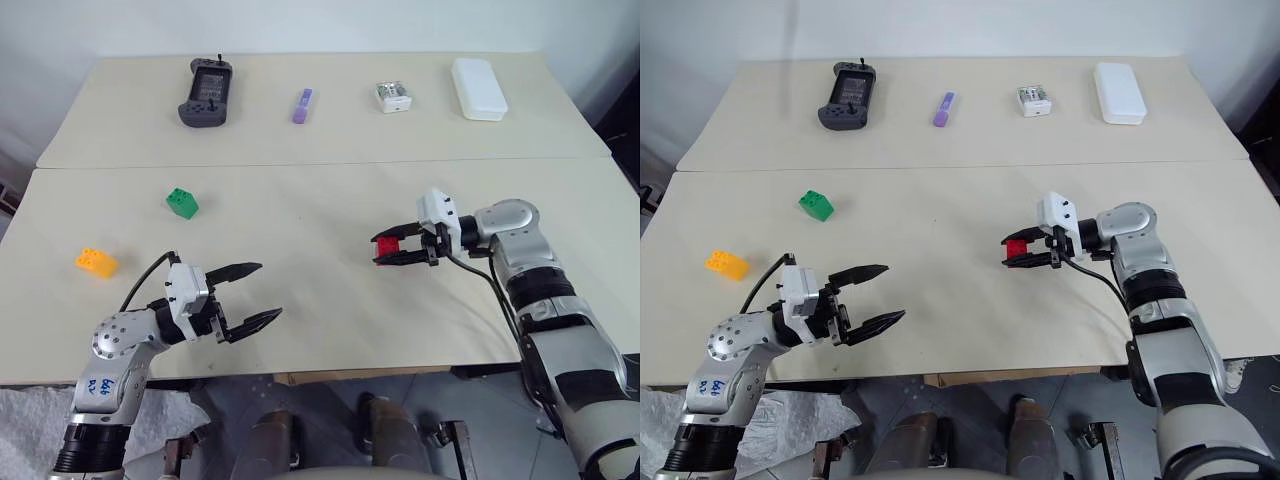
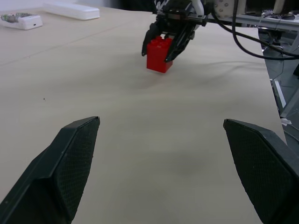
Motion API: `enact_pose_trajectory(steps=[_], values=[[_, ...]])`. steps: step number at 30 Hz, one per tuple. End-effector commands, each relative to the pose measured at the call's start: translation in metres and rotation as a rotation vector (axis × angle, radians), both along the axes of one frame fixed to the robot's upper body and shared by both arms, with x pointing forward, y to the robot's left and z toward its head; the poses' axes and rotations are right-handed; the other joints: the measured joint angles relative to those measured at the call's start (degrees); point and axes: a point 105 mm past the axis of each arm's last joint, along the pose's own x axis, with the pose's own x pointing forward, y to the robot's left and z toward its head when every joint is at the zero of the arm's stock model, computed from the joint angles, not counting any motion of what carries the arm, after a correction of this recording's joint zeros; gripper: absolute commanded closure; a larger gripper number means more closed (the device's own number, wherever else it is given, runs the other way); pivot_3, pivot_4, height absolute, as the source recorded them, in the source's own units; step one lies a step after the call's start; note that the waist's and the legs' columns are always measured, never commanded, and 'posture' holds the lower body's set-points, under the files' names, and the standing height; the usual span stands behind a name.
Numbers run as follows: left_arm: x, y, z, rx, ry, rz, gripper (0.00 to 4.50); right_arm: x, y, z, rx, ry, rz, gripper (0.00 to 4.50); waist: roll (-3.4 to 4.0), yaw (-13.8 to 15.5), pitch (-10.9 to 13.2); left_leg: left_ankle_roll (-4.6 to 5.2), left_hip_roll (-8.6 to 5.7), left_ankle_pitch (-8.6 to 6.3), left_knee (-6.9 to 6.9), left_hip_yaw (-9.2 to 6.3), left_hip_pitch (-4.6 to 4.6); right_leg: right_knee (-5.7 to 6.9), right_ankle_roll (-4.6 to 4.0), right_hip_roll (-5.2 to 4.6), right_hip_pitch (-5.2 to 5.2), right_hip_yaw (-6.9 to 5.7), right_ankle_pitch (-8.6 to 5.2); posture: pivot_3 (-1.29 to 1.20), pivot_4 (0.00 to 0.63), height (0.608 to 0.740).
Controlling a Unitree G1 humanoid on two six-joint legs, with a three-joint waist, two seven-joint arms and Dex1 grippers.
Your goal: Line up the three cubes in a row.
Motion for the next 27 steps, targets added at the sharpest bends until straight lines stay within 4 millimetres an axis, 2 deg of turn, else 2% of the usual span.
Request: enact_pose_trajectory(steps=[1, 5, 10, 14, 20, 23, 27], values=[[-0.006, -0.001, 0.009, -0.007, -0.048, 0.004, 0.00, -0.001, 0.004, 0.005, -0.010, -0.030, 0.067, 3.00, 0.01, 0.0, 0.0, 0.00, -0.02, 0.00, 0.00, -0.01, -0.02, 0.00, 0.00, -0.02, 0.00, 0.00, 0.00, 0.00, 0.150, 0.740], [-0.009, 0.001, 0.008, -0.008, -0.044, 0.018, 0.00, 0.003, 0.010, 0.007, 0.016, 0.012, 0.061, 3.00, 0.02, -0.1, 0.0, -0.01, -0.01, -0.01, 0.00, -0.01, -0.01, 0.01, -0.01, -0.02, 0.00, 0.00, -0.01, 0.00, 0.150, 0.740], [-0.009, 0.005, 0.009, -0.002, -0.045, 0.031, 0.00, 0.004, 0.011, 0.013, 0.057, -0.017, 0.062, 1.33, 0.03, -0.1, 0.0, -0.02, -0.01, -0.01, 0.01, -0.03, -0.01, 0.03, -0.02, -0.03, 0.00, 0.00, -0.01, 0.00, 0.150, 0.740], [-0.011, 0.009, 0.011, -0.002, -0.057, 0.043, 0.00, 0.005, 0.003, 0.025, 0.088, -0.068, 0.045, 0.01, 0.03, -0.1, 0.0, -0.04, -0.01, -0.02, 0.00, -0.02, -0.01, 0.02, -0.02, -0.03, -0.01, 0.00, -0.01, 0.00, 0.150, 0.740], [-0.015, 0.038, 0.011, -0.038, -0.082, 0.210, 0.00, -0.007, -0.019, 0.054, 0.213, -0.168, 0.028, 0.01, 0.04, 0.0, 0.0, -0.06, -0.01, -0.03, 0.00, -0.05, -0.02, 0.00, -0.02, -0.04, -0.01, -0.02, -0.01, 0.00, 0.150, 0.740], [-0.020, 0.064, 0.009, -0.081, -0.089, 0.381, 0.00, -0.021, -0.032, 0.062, 0.299, -0.182, -0.006, 0.01, 0.04, 0.1, 0.0, -0.07, 0.00, -0.04, 0.00, -0.04, -0.02, -0.02, -0.02, -0.05, -0.01, -0.02, -0.01, 0.00, 0.150, 0.740], [-0.030, 0.104, 0.007, -0.162, -0.123, 0.664, 0.00, -0.038, -0.048, 0.061, 0.451, -0.194, -0.098, 0.01, 0.03, 0.4, 0.0, -0.07, 0.01, -0.06, 0.01, -0.02, -0.02, -0.04, -0.02, -0.06, 0.01, -0.04, -0.01, 0.00, 0.150, 0.740]])
